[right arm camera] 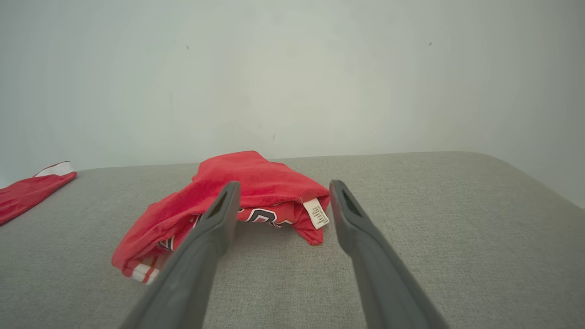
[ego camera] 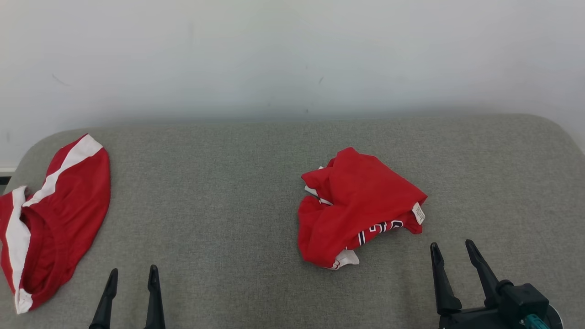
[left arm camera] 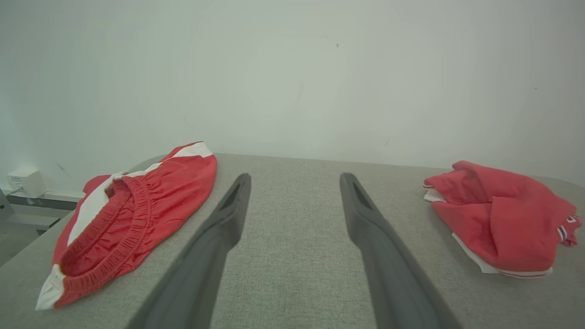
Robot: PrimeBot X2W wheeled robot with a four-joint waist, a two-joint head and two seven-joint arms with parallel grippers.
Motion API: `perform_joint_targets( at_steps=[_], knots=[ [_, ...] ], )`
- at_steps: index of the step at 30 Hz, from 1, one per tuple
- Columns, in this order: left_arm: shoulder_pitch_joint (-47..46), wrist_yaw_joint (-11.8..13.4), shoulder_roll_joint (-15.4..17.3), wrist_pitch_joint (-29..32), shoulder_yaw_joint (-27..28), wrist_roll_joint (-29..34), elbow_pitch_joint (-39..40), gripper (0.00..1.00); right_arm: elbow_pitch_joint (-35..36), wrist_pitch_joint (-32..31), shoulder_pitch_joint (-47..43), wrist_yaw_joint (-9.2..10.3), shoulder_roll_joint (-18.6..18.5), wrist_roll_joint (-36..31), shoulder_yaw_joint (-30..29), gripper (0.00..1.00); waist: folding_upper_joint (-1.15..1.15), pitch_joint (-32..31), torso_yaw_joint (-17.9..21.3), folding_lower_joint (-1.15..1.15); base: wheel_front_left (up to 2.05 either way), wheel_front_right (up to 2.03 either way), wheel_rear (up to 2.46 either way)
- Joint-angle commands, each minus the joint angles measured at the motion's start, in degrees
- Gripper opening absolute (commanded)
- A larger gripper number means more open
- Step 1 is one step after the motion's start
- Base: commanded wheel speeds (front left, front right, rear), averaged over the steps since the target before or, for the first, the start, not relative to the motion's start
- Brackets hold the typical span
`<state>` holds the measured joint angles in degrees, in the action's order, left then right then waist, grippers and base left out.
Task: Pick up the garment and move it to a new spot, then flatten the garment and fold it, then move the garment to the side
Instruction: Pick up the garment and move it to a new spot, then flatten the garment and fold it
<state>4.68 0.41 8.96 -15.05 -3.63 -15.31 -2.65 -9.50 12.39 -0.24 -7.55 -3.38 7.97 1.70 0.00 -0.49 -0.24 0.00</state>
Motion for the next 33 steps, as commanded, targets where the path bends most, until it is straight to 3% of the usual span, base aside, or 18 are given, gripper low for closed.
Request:
perform_joint_targets(
  at_steps=[1, 12, 33],
  knots=[
    [0.54, -0.46, -0.4, -0.19, 0.19, 0.8, -0.31, 1.0, 0.3, -0.03, -0.7, 0.12, -0.28, 0.23, 0.13, 1.0, 0.0, 0.09, -0.13, 0.0, 0.0, 0.0, 0.0],
    [-0.35, -3.31, -2.2, -0.19, 1.77, 2.4, -1.56, 1.0, 0.42, -0.19, -0.95, 0.12, -0.23, 0.41, 0.57, 1.0, 0.0, 0.33, -0.39, 0.0, 0.0, 0.0, 0.0],
    [-0.46, -5.27, -3.75, -0.19, 4.48, 4.37, -2.62, 1.0, -0.35, 0.01, -0.47, 0.12, -0.24, 0.89, 0.79, 1.0, 0.0, 0.35, -0.45, 0.0, 0.0, 0.0, 0.0]
  ],
)
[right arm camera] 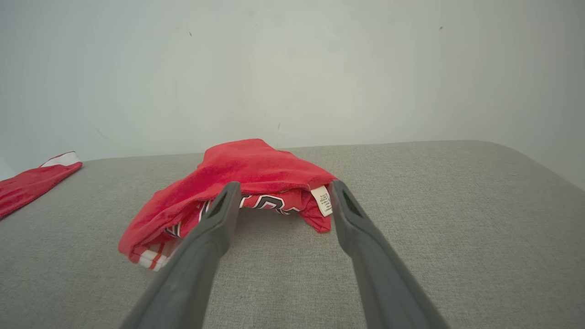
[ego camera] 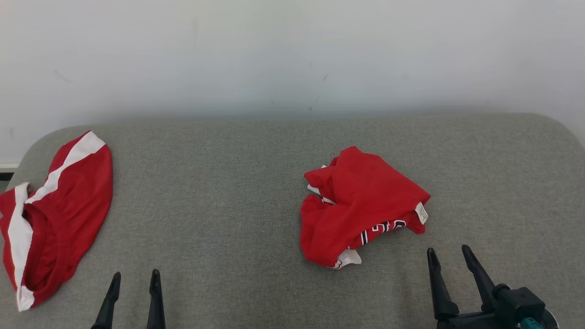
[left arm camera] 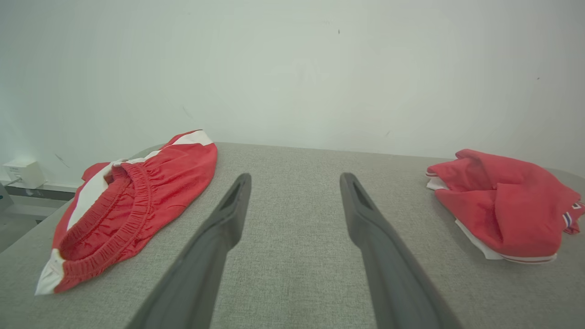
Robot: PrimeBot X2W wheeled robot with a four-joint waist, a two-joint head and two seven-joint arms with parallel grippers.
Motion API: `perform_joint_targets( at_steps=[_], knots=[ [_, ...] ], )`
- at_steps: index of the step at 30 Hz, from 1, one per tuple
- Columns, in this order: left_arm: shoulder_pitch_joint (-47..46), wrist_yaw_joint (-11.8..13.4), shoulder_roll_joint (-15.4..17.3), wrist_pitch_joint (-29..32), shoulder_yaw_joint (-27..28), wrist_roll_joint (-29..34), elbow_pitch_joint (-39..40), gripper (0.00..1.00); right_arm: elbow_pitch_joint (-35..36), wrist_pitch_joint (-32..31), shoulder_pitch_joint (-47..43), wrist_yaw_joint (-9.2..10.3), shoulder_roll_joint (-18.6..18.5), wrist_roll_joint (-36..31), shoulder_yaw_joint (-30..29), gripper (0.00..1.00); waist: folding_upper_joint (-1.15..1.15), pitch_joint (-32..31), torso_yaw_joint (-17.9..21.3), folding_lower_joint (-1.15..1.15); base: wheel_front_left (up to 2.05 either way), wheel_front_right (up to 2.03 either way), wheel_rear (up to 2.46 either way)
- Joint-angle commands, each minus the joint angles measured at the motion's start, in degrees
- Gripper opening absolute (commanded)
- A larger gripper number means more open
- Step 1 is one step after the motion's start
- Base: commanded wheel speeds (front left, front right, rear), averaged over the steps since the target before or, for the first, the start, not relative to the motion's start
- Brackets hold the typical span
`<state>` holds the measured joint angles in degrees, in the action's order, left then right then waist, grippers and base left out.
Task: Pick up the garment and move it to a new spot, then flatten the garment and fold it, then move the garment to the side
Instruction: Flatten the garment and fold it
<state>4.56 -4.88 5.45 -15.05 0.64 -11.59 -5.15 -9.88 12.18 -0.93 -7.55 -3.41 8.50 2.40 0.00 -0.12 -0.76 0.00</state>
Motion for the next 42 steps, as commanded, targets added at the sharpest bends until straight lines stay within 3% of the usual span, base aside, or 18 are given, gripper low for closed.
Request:
perform_joint_targets(
  at_steps=[1, 5, 9, 20, 27, 36, 37, 38, 39, 42],
  knots=[
    [-0.4, -0.02, -0.39, -0.19, 0.32, 0.48, -0.22, 1.0, -0.03, 0.23, 0.3, 0.12, -0.18, 0.35, 0.16, 1.0, 0.0, 0.01, 0.21, 0.0, 0.0, 0.0, 0.0],
    [-1.4, 0.25, -0.97, -0.19, 0.34, -0.43, -0.85, 1.0, -0.02, 0.23, 0.84, 0.12, -0.11, 0.32, 0.63, 1.0, 0.0, 0.39, 0.92, 0.0, 0.0, 0.0, 0.0],
    [-3.84, -0.25, -1.67, -0.19, -3.0, 0.04, -3.04, 1.0, -0.13, 0.24, 0.94, 0.12, -0.09, 0.51, 0.9, 1.0, 0.0, 0.97, 2.51, 0.0, 0.0, 0.0, 0.0],
    [-16.94, -2.06, -2.53, 0.31, -19.02, -0.38, -12.93, 1.0, -0.98, 0.94, 3.45, 0.12, -0.34, 1.15, 1.39, 1.0, 0.0, 4.66, 7.42, 0.0, 0.0, 0.0, 0.0],
    [-21.76, -1.88, -2.51, 1.28, -28.67, -1.76, -19.24, 1.0, -1.94, 1.8, 5.25, 0.12, -0.13, 1.67, 1.55, 1.0, 0.0, 7.41, 10.63, 0.0, 0.0, 0.0, 0.0],
    [-26.21, 3.37, -2.49, 0.95, -29.73, -1.41, -29.36, 1.0, -2.73, 2.62, 7.05, 0.12, 0.19, 2.2, 1.63, 1.0, 0.0, 10.01, 14.69, 0.0, 0.0, 0.0, 0.0],
    [-26.53, 3.57, -2.47, 0.95, -29.73, -1.48, -30.83, 0.94, -2.77, 2.71, 7.07, 0.12, 0.22, 2.18, 1.52, 1.0, 0.0, 10.15, 14.95, 0.0, 0.0, 0.0, 0.0],
    [-27.02, 3.72, -2.52, 0.85, -29.52, -2.21, -31.55, 0.43, -2.75, 2.7, 7.05, 0.12, 0.24, 2.17, 1.34, 1.0, 0.0, 10.26, 15.1, 0.0, 0.0, 0.0, 0.0],
    [-27.56, 3.79, -2.52, 0.65, -29.36, -2.43, -32.18, 0.0, -2.76, 2.77, 7.0, 0.12, 0.27, 2.13, 1.16, 1.0, 0.0, 10.32, 15.17, 0.0, 0.0, 0.0, 0.0],
    [-28.67, 3.8, -2.42, 0.13, -28.24, -3.56, -32.37, 0.0, -2.77, 2.91, 6.73, 0.12, 0.31, 2.06, 0.28, 1.0, 0.0, 10.17, 14.67, 0.0, 0.0, 0.0, 0.0]
  ],
)
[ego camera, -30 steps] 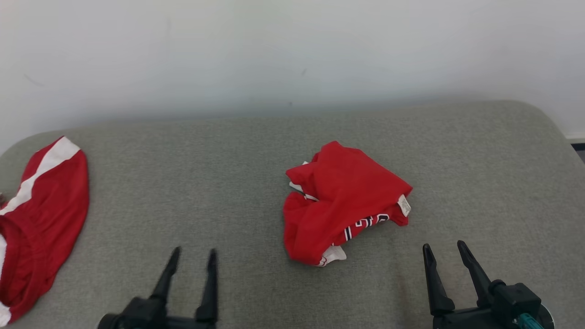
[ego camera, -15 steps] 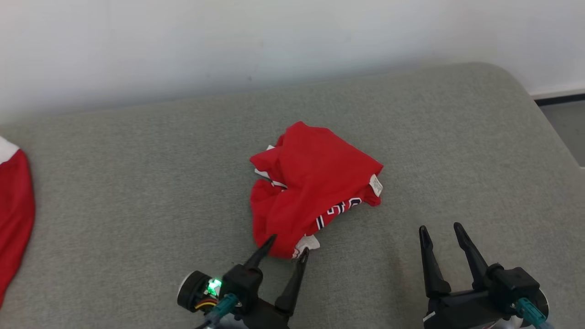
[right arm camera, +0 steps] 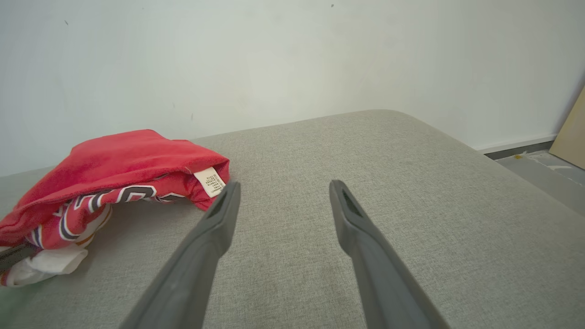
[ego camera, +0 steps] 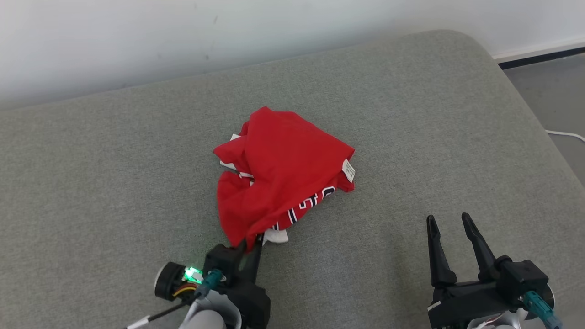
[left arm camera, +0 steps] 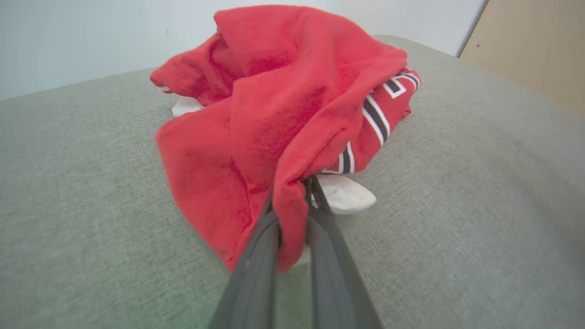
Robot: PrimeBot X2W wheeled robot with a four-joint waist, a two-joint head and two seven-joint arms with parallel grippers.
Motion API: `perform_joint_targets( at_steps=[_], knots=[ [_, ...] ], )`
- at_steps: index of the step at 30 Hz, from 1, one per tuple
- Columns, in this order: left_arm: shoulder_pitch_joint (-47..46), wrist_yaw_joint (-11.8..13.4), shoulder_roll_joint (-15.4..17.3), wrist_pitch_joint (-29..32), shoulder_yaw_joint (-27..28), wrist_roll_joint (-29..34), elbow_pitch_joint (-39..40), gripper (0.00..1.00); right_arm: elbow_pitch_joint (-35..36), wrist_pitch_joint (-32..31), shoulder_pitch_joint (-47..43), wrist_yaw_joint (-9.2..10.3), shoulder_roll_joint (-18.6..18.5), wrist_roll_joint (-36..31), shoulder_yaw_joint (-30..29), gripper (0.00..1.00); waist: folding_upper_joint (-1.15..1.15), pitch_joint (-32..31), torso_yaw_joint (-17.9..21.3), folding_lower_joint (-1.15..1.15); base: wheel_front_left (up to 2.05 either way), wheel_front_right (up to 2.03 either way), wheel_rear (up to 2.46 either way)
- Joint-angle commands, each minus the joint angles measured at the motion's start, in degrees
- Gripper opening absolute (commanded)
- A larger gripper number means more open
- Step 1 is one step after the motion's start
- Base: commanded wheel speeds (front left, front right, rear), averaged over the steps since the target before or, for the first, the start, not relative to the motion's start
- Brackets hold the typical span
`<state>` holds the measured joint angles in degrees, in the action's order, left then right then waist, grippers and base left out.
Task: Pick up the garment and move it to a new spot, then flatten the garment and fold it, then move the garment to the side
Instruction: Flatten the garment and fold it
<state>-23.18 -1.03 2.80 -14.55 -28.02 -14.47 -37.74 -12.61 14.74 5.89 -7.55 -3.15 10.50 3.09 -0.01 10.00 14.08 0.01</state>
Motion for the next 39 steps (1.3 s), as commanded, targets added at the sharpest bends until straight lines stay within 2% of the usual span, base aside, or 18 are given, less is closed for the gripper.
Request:
perform_joint_targets(
  at_steps=[1, 4, 10, 19, 24, 30, 34, 39],
  knots=[
    [-1.17, -0.12, 0.58, -0.47, 0.97, -0.97, 0.6, 0.0, -0.04, 0.4, -0.29, 0.12, 0.08, -0.06, -0.52, 1.0, 0.01, -0.08, -0.48, -0.01, 0.0, 0.0, 0.0],
    [-2.3, -0.24, 1.82, -0.58, 2.09, -1.06, 1.98, 0.0, -0.12, 0.36, -0.51, 0.12, 0.11, 0.01, -0.71, 1.0, 0.01, -0.41, -1.38, -0.01, 0.0, 0.0, 0.0],
    [-8.81, -1.62, 9.2, 0.83, 4.53, 0.35, 6.67, 0.0, -0.95, 0.45, -0.35, 0.12, 0.19, 0.63, 0.14, 1.0, 0.01, -1.7, -3.45, -0.01, 0.0, 0.0, 0.0],
    [-27.28, -4.93, 20.19, 8.58, 6.68, 1.78, 10.17, 0.0, -2.65, 0.51, 1.69, 0.12, 0.23, 1.86, 1.03, 1.0, 0.01, -2.23, -0.98, -0.01, 0.0, 0.0, 0.0],
    [-34.73, -5.63, 21.31, 9.8, 5.01, 2.6, 10.59, 0.0, -2.99, 0.51, 1.35, 0.12, 0.26, 2.23, 0.64, 1.0, 0.01, -2.45, -0.11, -0.01, 0.0, 0.0, 0.0],
    [-40.8, -5.93, 19.56, 9.25, 2.59, 2.98, 10.09, 0.0, -3.23, 0.45, 1.32, 0.12, 0.27, 1.91, 0.09, 1.0, 0.01, -3.09, -0.36, -0.01, 0.0, 0.0, 0.0],
    [-38.95, -5.88, 17.6, 8.32, 1.46, 1.89, 9.2, 0.0, -2.95, 0.46, 1.29, 0.12, 0.27, 1.82, 0.6, 1.0, 0.01, -3.23, -1.17, -0.01, 0.0, 0.0, 0.0],
    [-29.87, -3.63, 15.95, 6.14, 1.11, -0.17, 10.59, 0.0, -2.81, 0.46, 0.27, 0.12, 0.26, 1.55, 0.29, 1.0, 0.01, -3.65, -2.6, -0.01, 0.0, 0.0, 0.0]
  ],
)
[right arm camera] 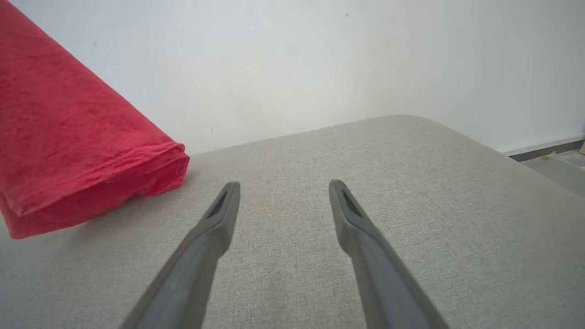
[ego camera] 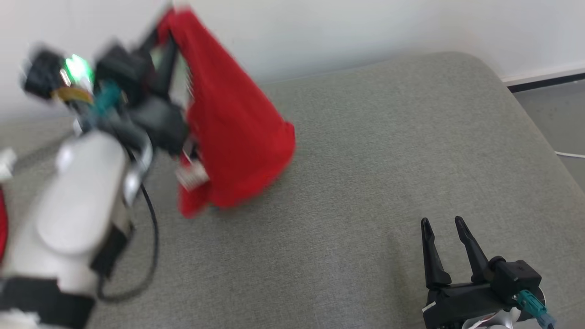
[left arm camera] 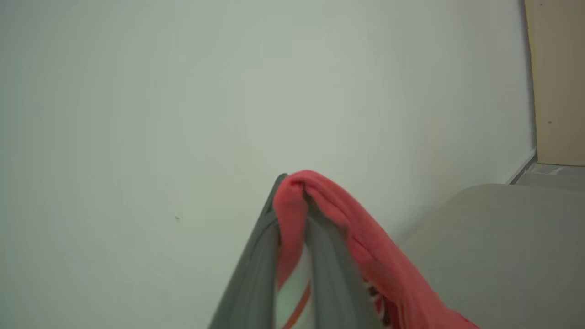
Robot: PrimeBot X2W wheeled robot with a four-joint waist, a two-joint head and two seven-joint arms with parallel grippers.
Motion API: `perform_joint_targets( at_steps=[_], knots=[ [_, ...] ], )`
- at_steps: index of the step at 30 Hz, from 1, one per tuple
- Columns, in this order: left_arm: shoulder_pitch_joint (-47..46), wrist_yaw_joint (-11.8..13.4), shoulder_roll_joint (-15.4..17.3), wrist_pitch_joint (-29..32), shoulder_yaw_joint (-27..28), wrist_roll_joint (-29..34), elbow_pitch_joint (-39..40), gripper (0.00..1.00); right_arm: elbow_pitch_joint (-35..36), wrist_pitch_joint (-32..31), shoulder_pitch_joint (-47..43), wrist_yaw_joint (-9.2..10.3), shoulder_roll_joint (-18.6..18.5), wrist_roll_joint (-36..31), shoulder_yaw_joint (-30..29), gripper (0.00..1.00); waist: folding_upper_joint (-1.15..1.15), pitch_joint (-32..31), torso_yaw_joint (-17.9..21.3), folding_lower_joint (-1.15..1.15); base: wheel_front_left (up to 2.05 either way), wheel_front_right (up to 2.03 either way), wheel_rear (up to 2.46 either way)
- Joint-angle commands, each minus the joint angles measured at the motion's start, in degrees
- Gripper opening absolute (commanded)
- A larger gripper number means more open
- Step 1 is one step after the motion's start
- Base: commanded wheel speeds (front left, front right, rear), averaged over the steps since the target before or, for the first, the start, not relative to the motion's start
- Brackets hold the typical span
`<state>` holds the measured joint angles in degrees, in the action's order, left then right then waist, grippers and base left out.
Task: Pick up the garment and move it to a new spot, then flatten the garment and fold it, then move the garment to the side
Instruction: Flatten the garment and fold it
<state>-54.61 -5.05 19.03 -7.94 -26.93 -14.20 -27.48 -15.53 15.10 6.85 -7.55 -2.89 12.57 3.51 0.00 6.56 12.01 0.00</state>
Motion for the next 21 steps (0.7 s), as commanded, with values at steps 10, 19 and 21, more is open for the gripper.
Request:
perform_joint_targets(
  at_steps=[10, 19, 21],
  knots=[
    [29.39, 5.65, -2.03, -1.98, -2.9, -4.43, 8.04, 0.0, 0.13, 0.1, -1.82, 0.12, 0.01, -1.61, -1.19, 1.0, 0.0, -0.71, -4.15, 0.0, 0.0, 0.0, 0.0],
    [47.0, 7.77, -4.03, -2.89, -6.76, -7.09, 10.84, 0.0, 0.43, 0.09, -1.51, 0.12, -0.1, -2.56, -1.74, 1.0, 0.0, -0.5, -6.75, 0.0, 0.0, 0.0, 0.0],
    [48.81, 7.37, -4.71, -3.18, -7.1, -8.39, 11.06, 0.0, 0.18, 0.09, -1.97, 0.12, -0.11, -2.58, -1.64, 1.0, 0.0, -0.69, -7.37, 0.0, 0.0, 0.0, 0.0]
  ],
)
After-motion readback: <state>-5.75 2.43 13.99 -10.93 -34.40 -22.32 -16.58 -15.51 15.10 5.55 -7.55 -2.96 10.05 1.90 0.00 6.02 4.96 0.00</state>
